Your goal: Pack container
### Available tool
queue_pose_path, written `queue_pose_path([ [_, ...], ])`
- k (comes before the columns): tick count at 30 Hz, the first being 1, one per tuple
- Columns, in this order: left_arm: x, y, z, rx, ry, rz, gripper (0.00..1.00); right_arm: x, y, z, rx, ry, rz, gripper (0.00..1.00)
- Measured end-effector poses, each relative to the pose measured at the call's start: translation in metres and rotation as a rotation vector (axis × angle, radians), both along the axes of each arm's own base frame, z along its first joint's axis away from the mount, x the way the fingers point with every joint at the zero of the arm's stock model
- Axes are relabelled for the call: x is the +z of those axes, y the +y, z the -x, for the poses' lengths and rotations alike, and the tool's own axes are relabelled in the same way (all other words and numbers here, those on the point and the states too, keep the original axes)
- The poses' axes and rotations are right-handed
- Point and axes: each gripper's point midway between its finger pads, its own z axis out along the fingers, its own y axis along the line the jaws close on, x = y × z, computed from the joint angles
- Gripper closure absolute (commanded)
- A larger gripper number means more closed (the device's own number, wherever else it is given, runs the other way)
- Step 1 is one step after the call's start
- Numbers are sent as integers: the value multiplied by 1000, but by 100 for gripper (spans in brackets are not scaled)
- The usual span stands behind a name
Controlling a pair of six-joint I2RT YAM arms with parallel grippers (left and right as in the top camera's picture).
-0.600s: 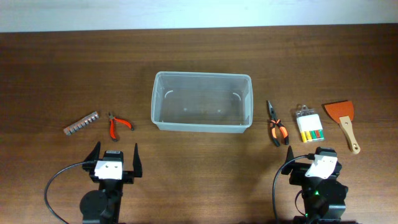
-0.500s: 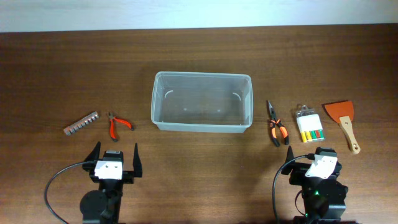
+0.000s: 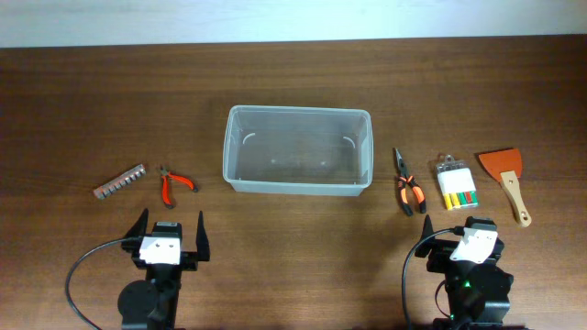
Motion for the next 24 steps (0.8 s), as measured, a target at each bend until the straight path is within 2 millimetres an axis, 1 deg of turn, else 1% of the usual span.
queue_pose_path([
  [15,0,0,0,0,0,0,1,0,0,0,0,-1,1,2],
  [24,1,0,0,0,-6,0,1,5,0,-2,0,-22,2,1],
])
